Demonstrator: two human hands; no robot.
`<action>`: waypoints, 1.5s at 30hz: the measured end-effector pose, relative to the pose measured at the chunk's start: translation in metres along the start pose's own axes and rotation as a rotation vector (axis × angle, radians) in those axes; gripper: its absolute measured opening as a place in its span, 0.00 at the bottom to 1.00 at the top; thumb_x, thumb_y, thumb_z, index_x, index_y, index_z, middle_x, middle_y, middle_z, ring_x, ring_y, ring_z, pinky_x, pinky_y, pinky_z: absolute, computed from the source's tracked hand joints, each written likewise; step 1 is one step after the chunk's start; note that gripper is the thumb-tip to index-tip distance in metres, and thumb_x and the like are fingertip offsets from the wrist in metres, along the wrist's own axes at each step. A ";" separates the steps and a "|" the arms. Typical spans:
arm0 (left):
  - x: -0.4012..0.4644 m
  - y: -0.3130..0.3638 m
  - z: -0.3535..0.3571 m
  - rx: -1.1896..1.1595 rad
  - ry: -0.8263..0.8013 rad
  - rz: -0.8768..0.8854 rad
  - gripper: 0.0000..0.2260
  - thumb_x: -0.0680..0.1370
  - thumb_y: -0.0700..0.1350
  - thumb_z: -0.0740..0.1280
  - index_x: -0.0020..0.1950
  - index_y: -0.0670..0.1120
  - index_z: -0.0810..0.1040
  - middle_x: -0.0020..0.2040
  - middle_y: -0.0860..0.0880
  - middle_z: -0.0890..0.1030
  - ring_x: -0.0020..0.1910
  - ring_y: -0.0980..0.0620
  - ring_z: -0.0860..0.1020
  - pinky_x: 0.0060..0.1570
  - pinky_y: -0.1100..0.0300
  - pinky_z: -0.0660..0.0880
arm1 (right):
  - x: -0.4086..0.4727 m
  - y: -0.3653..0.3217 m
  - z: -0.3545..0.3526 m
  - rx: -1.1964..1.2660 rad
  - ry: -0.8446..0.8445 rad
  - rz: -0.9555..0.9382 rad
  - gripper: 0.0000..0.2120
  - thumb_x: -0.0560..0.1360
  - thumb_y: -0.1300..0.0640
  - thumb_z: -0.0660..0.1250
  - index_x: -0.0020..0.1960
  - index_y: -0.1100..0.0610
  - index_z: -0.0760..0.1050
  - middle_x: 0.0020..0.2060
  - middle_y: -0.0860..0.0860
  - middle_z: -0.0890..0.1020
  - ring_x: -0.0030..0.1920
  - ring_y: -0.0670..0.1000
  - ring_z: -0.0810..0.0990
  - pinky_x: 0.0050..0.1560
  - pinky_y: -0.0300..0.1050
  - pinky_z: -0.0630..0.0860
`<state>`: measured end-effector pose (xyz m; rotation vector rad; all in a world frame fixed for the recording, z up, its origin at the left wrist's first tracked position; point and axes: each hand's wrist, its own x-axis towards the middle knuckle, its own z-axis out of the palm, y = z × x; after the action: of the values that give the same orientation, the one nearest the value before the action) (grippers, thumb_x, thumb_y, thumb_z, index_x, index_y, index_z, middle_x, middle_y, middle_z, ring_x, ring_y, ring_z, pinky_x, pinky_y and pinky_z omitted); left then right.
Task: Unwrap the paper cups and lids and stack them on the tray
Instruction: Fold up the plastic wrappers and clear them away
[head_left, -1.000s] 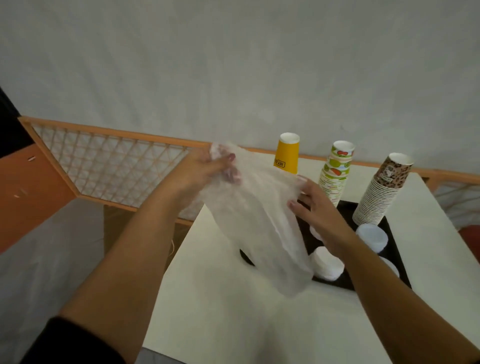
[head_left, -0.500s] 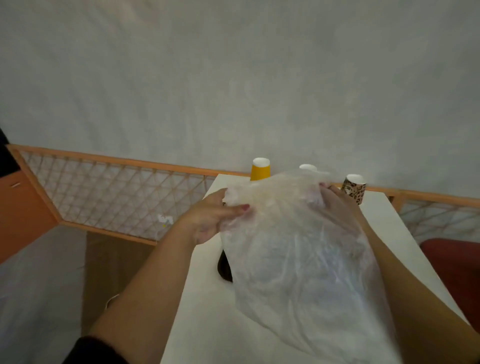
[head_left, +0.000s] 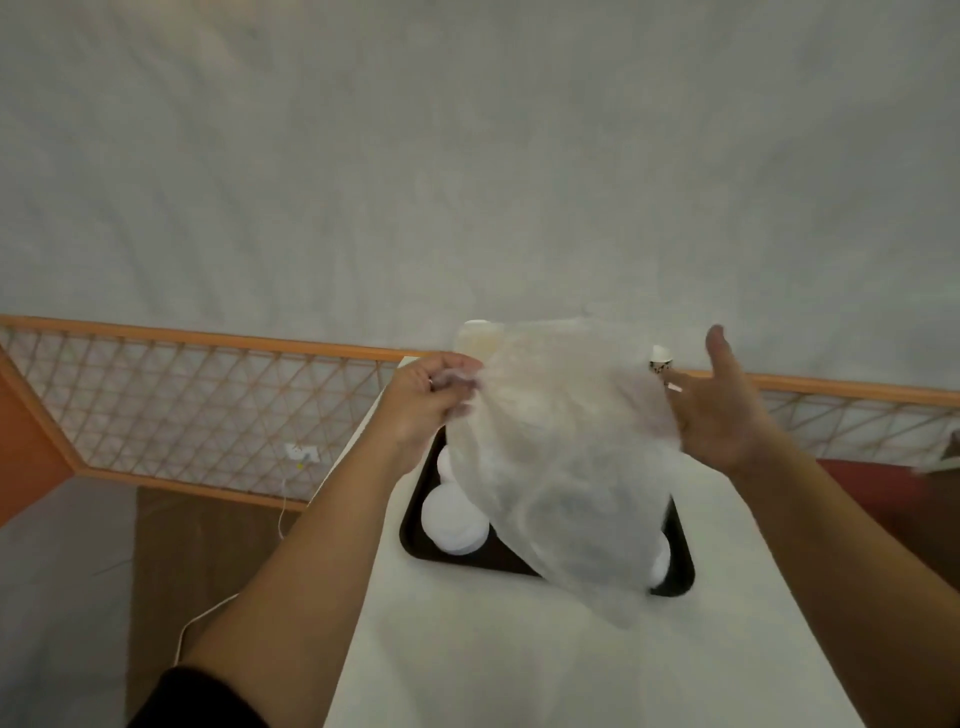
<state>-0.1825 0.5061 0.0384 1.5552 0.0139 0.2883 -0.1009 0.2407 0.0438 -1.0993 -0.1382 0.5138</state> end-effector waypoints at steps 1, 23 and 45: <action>0.003 0.002 0.000 -0.032 0.040 0.007 0.12 0.75 0.29 0.64 0.49 0.45 0.78 0.37 0.54 0.81 0.40 0.56 0.77 0.43 0.64 0.77 | -0.008 -0.002 0.003 -0.053 -0.025 -0.022 0.40 0.62 0.30 0.66 0.65 0.55 0.71 0.49 0.56 0.83 0.44 0.56 0.83 0.38 0.48 0.81; 0.007 0.077 0.033 1.018 -0.333 0.561 0.04 0.78 0.47 0.66 0.46 0.47 0.77 0.44 0.51 0.81 0.45 0.55 0.77 0.69 0.63 0.47 | -0.047 -0.005 0.058 -1.190 -0.292 -0.346 0.34 0.66 0.41 0.72 0.67 0.32 0.61 0.62 0.34 0.72 0.64 0.35 0.70 0.63 0.36 0.68; -0.009 0.038 0.071 0.976 -0.186 0.729 0.17 0.73 0.42 0.72 0.61 0.44 0.77 0.51 0.49 0.75 0.48 0.54 0.72 0.48 0.66 0.66 | -0.018 0.005 0.044 -0.551 -0.168 -0.346 0.16 0.74 0.63 0.60 0.60 0.58 0.76 0.48 0.53 0.82 0.46 0.50 0.81 0.45 0.45 0.76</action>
<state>-0.1839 0.4344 0.0761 2.5178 -0.6564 0.7853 -0.1346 0.2702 0.0621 -1.5277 -0.6350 0.2566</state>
